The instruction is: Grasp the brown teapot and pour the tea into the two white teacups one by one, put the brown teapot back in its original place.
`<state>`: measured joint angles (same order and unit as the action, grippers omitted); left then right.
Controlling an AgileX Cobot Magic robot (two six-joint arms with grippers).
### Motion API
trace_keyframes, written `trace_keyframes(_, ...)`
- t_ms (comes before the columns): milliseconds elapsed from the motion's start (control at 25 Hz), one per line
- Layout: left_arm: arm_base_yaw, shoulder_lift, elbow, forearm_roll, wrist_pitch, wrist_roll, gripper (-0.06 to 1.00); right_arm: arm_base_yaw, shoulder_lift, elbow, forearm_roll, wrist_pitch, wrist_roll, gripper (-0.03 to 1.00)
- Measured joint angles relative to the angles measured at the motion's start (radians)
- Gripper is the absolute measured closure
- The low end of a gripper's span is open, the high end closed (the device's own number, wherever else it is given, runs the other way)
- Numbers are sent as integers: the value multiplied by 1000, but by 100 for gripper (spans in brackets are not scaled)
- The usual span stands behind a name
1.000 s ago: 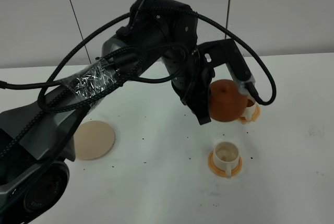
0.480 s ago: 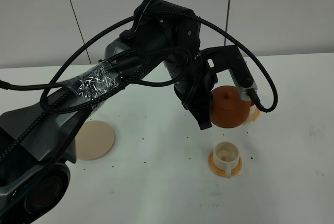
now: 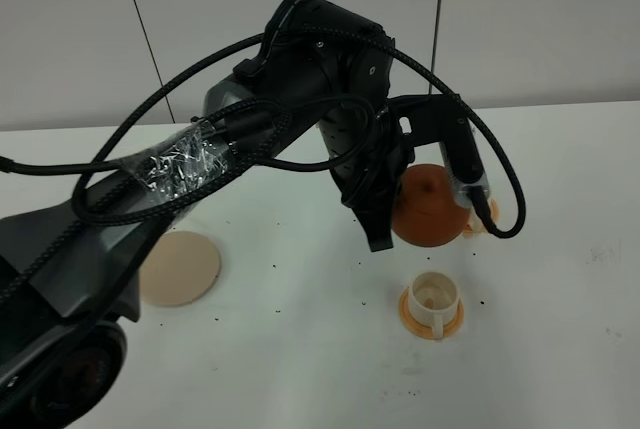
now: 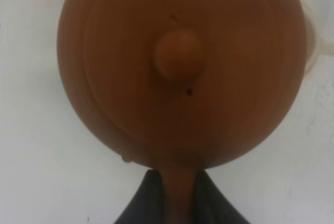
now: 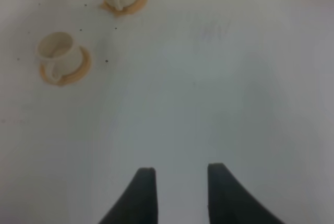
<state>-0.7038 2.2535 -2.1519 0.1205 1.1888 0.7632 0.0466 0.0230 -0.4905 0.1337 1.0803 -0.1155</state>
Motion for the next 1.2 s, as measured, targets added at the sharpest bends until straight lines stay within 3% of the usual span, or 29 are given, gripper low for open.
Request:
trace_keyframes(240, 12, -102, 171, 27, -1, 28, 78, 0, 0, 0, 0, 0, 0, 73)
trace_keyframes(440, 18, -155, 272, 104, -2, 44, 78, 0, 0, 0, 0, 0, 0, 73)
trace_keyframes(920, -7, -155, 290, 236, -2, 64, 78, 0, 0, 0, 0, 0, 0, 73)
trace_keyframes(1200, -46, -100, 292, 245, -2, 64, 78, 0, 0, 0, 0, 0, 0, 73)
